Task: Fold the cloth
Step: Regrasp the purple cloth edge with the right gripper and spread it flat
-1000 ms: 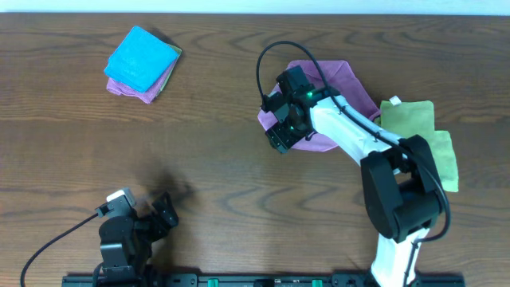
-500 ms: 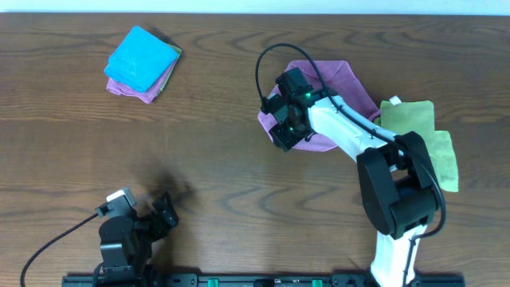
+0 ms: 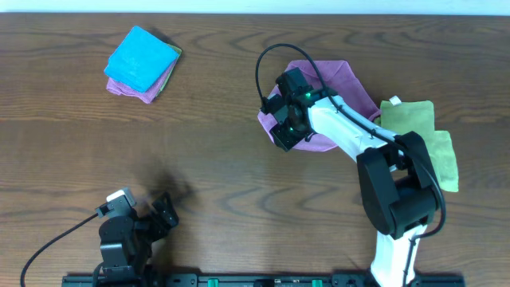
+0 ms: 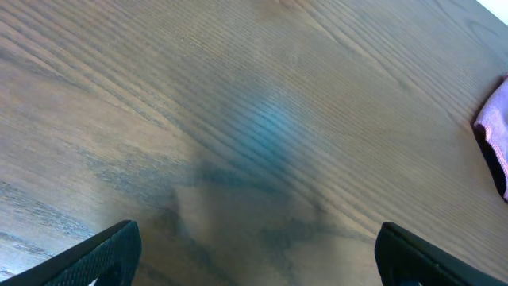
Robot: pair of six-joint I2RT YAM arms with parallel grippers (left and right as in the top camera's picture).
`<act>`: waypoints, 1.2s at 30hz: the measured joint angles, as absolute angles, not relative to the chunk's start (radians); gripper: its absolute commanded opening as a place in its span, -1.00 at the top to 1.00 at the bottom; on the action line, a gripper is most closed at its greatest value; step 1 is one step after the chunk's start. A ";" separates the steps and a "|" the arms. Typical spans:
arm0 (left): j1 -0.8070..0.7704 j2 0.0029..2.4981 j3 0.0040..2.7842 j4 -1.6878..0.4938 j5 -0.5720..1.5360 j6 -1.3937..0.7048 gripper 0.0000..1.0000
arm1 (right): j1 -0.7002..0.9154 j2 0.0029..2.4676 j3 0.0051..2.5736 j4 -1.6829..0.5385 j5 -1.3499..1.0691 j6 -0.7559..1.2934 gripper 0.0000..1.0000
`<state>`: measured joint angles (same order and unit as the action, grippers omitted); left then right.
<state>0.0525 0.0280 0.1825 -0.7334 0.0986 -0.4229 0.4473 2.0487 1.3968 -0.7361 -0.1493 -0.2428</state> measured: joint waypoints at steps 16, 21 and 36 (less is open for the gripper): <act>0.052 0.028 0.183 -0.733 0.099 -0.423 -0.90 | 0.448 2.066 1.398 -0.744 -0.144 -0.242 0.97; 0.052 0.028 0.183 -0.733 0.098 -0.423 -0.90 | 0.496 2.065 1.409 -0.818 -0.158 -0.243 0.97; 0.052 0.028 0.183 -0.733 0.098 -0.423 -0.90 | 0.639 1.842 1.467 -0.765 -0.215 -0.204 0.45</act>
<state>0.0525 0.0280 0.1825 -0.7334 0.0978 -0.4229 0.6388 1.8420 1.4666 -0.7647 -0.2153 -0.2039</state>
